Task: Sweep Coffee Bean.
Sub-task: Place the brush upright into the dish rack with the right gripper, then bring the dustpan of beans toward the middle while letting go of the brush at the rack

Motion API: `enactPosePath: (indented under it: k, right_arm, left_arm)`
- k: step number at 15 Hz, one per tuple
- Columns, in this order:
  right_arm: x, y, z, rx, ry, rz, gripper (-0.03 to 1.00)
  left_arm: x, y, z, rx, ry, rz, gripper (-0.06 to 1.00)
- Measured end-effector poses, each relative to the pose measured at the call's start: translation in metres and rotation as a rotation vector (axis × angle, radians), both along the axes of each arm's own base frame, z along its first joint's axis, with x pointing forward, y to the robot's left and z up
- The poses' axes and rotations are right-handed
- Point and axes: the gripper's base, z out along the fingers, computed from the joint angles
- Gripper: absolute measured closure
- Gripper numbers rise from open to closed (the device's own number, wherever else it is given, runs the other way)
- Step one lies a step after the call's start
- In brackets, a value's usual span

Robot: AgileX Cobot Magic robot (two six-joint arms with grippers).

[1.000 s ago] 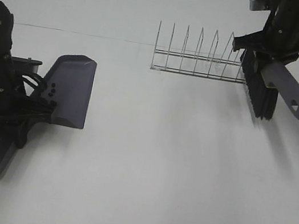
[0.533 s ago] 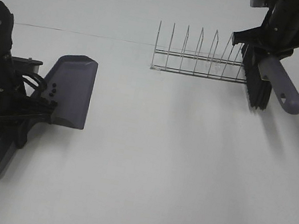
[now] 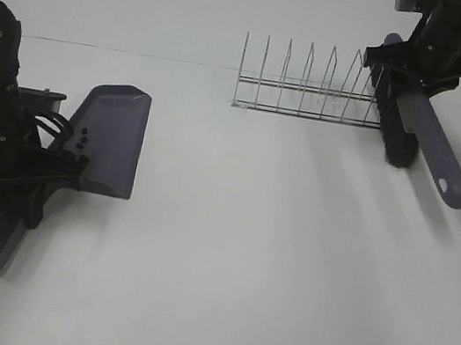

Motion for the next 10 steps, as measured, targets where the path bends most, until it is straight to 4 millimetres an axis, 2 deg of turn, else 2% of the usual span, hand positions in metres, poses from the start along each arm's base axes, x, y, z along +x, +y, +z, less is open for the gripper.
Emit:
enactPosePath:
  k: [1, 3, 7, 10]
  right_arm:
    - [0.0, -0.001, -0.002, -0.001, 0.005, -0.002, 0.42]
    - [0.0, -0.002, -0.002, 0.007, 0.006, -0.007, 0.37]
    - [-0.003, 0.0, -0.003, 0.03, 0.039, -0.019, 0.36]
    - [-0.008, 0.0, -0.004, 0.036, 0.1, -0.031, 0.36]
  left_arm:
    - [0.0, 0.0, 0.0, 0.0, 0.0, 0.0, 0.68]
    - [0.0, -0.001, 0.001, -0.006, -0.006, 0.005, 0.68]
    - [0.005, -0.004, 0.006, -0.029, -0.042, 0.02, 0.68]
    - [0.016, -0.013, 0.016, -0.074, -0.085, 0.032, 0.68]
